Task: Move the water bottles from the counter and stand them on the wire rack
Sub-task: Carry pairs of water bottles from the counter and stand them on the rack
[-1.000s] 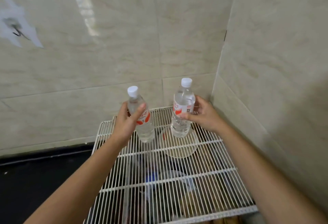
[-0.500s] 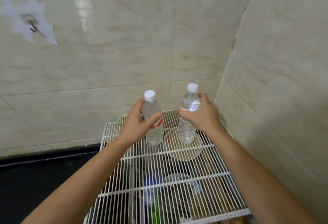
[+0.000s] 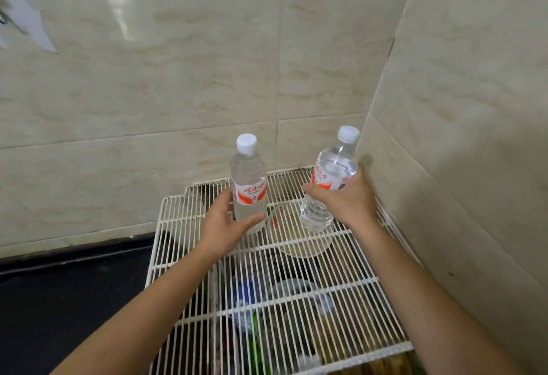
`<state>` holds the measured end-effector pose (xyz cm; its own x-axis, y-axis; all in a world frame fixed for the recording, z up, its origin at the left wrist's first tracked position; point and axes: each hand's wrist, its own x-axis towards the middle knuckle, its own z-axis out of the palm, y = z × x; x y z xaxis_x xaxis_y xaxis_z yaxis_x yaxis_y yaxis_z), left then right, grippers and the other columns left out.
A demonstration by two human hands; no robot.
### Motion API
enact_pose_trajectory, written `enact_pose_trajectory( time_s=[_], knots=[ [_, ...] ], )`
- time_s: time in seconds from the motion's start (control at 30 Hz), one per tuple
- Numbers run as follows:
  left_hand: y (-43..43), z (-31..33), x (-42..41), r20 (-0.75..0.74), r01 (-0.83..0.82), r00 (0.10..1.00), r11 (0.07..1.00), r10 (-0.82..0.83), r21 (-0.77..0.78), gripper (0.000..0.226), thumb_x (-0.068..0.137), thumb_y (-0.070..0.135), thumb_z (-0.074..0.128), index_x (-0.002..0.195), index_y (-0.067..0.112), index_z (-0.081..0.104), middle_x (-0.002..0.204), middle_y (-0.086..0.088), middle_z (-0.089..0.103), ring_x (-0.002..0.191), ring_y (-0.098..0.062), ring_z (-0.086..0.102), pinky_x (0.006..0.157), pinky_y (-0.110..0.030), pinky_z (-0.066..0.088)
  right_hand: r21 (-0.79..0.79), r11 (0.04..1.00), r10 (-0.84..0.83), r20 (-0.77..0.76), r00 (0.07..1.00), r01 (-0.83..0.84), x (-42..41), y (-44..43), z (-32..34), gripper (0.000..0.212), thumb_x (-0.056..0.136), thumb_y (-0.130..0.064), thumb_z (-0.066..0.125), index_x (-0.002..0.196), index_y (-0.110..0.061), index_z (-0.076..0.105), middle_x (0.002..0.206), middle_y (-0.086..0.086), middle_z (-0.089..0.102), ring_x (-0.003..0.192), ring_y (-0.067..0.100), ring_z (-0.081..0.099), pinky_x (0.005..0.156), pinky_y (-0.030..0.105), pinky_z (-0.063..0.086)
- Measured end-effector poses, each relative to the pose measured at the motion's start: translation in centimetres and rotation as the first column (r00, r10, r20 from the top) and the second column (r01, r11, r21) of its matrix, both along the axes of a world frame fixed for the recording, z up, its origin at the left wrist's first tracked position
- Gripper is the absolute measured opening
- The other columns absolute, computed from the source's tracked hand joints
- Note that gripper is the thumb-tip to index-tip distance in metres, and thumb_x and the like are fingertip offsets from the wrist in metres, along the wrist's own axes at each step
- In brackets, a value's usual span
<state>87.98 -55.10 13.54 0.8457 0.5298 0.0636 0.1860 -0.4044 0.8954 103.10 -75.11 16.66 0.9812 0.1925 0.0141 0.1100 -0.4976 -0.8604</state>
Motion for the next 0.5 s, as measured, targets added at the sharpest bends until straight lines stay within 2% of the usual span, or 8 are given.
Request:
enact_pose_trajectory(
  time_s=[0.07,0.13,0.23,0.33,0.4,0.5],
  knots=[
    [0.6,0.2,0.6,-0.008,0.024,1.0,0.999,-0.024,-0.028,0.073,0.072,0.031,0.086,0.137,0.025,0.052,0.126,0.009,0.064,0.107,-0.004,0.062,0.086,-0.022,0.053,-0.042,0.991,0.124,-0.043,0.991,-0.126,1.0,0.0,0.8,0.092,0.04,-0.061,0.094,0.119,-0.034,0.055,0.108,-0.01,0.071,0.096,0.016,0.07,0.088,0.041,0.058],
    [1.3,0.4,1.3,-0.013,0.023,1.0,0.998,-0.024,-0.052,0.074,0.072,0.029,0.087,0.137,0.021,0.053,0.127,0.006,0.066,0.111,-0.012,0.063,0.095,-0.033,0.054,-0.029,0.977,0.207,-0.069,0.976,-0.21,1.5,0.8,1.8,0.082,0.049,-0.042,0.1,0.117,-0.027,0.058,0.109,-0.007,0.071,0.097,0.014,0.069,0.089,0.039,0.056],
    [2.4,0.6,2.6,-0.006,-0.017,1.0,0.995,0.017,-0.099,0.071,0.073,0.02,0.087,0.136,0.019,0.053,0.126,0.004,0.066,0.114,-0.015,0.062,0.099,-0.039,0.052,0.141,0.965,0.235,-0.074,0.969,-0.223,1.9,3.0,2.0,0.072,0.057,-0.026,0.099,0.116,-0.024,0.058,0.111,-0.005,0.071,0.098,0.012,0.069,0.089,0.036,0.056],
    [4.0,0.8,4.1,0.008,-0.072,0.997,0.984,0.074,-0.162,0.066,0.073,0.012,0.086,0.131,0.023,0.056,0.122,0.005,0.068,0.113,-0.016,0.064,0.098,-0.043,0.054,0.273,0.926,0.291,-0.078,0.954,-0.26,2.8,5.6,1.4,0.074,0.062,-0.021,0.097,0.121,-0.028,0.053,0.114,-0.007,0.069,0.103,0.011,0.068,0.091,0.037,0.057],
    [4.8,0.9,5.0,0.014,-0.08,0.996,0.969,0.086,-0.232,0.064,0.073,0.008,0.085,0.129,0.023,0.058,0.12,0.002,0.069,0.113,-0.02,0.065,0.095,-0.043,0.056,0.284,0.901,0.359,-0.069,0.931,-0.327,3.4,7.0,1.4,0.073,0.067,-0.016,0.095,0.126,-0.025,0.052,0.114,-0.009,0.068,0.103,0.006,0.067,0.088,0.03,0.056],
    [5.5,0.9,5.7,0.018,-0.086,0.995,0.949,0.096,-0.303,0.061,0.076,0.008,0.083,0.13,0.022,0.058,0.115,0.006,0.067,0.109,-0.016,0.065,0.087,-0.032,0.055,0.284,0.868,0.445,-0.081,0.892,-0.407,4.1,8.8,1.6,0.073,0.073,-0.012,0.09,0.133,-0.024,0.05,0.112,-0.018,0.064,0.098,-0.005,0.061,0.076,0.012,0.052]
  ],
)
